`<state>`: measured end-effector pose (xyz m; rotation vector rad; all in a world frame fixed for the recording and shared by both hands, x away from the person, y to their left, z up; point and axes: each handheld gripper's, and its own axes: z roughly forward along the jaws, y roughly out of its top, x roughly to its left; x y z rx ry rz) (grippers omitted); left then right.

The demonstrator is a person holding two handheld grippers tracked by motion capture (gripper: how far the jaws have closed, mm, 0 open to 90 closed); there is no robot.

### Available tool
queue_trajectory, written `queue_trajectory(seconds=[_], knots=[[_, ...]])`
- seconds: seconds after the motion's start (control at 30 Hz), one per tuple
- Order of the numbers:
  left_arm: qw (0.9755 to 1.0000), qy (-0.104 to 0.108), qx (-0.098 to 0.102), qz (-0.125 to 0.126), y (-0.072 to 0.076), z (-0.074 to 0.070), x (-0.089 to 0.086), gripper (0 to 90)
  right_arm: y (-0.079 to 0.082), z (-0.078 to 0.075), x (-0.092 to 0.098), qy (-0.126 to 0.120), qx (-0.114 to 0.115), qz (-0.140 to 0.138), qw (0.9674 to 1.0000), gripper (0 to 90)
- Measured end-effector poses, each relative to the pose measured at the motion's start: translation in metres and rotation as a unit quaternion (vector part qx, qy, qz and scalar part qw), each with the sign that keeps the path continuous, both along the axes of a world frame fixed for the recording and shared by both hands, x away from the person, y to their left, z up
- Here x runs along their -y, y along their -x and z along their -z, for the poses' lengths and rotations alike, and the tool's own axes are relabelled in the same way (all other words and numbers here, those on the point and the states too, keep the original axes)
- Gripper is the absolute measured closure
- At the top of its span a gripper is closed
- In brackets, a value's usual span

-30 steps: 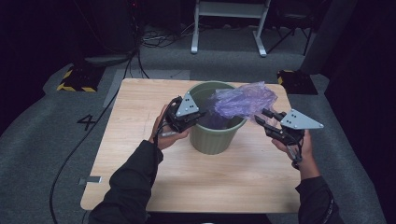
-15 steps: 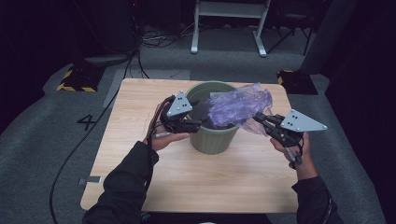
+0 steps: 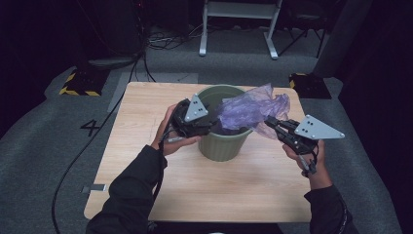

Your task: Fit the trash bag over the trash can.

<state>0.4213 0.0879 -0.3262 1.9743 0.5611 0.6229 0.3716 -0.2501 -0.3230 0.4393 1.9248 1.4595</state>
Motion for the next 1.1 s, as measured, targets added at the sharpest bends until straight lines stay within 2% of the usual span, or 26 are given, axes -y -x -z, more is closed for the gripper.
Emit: queue_trajectory(seconds=[0.07,0.13,0.17,0.3,0.43,0.57,0.63,0.77,0.87,1.0,1.1], knots=[[0.9995,0.022,-0.025,0.002,-0.008,0.002,-0.008,32.2,-0.001,0.0,0.002,-0.005,-0.003,0.01,0.9999,90.0],[0.998,0.045,-0.041,0.015,-0.011,0.004,-0.014,26.9,-0.001,0.0,0.002,-0.008,-0.004,0.017,0.9998,90.0],[0.9977,0.05,-0.042,0.02,-0.011,0.004,-0.016,25.2,-0.002,0.0,0.002,-0.008,-0.004,0.02,0.9998,90.0],[0.997,0.061,-0.039,0.027,-0.005,0.002,-0.022,22.9,-0.002,0.0,0.0,-0.011,-0.003,0.023,0.9997,90.0],[0.9962,0.074,-0.027,0.036,0.005,-0.005,-0.03,21.3,0.0,-0.003,-0.003,-0.009,0.001,0.021,0.9997,90.0],[0.9969,0.074,-0.02,0.016,0.007,-0.007,-0.042,20.6,0.002,-0.006,-0.001,-0.018,0.002,0.028,0.9994,90.0],[0.9962,0.081,-0.021,0.024,0.01,-0.008,-0.041,20.6,0.002,-0.008,-0.002,-0.014,0.004,0.027,0.9995,90.0],[0.9957,0.074,-0.01,0.054,0.019,-0.012,-0.022,20.7,0.009,-0.011,-0.014,0.008,0.013,0.009,0.9998,90.0],[0.9955,0.053,-0.003,0.078,0.026,-0.014,0.0,20.3,0.012,-0.014,-0.022,0.016,0.015,-0.005,0.9998,90.0],[0.9954,0.032,0.004,0.09,0.03,-0.016,0.024,20.4,0.015,-0.017,-0.028,0.016,0.015,-0.023,0.9995,90.0],[0.9955,0.021,0.003,0.092,0.03,-0.015,0.035,25.6,0.019,-0.019,-0.034,0.019,0.014,-0.033,0.9992,90.0]])
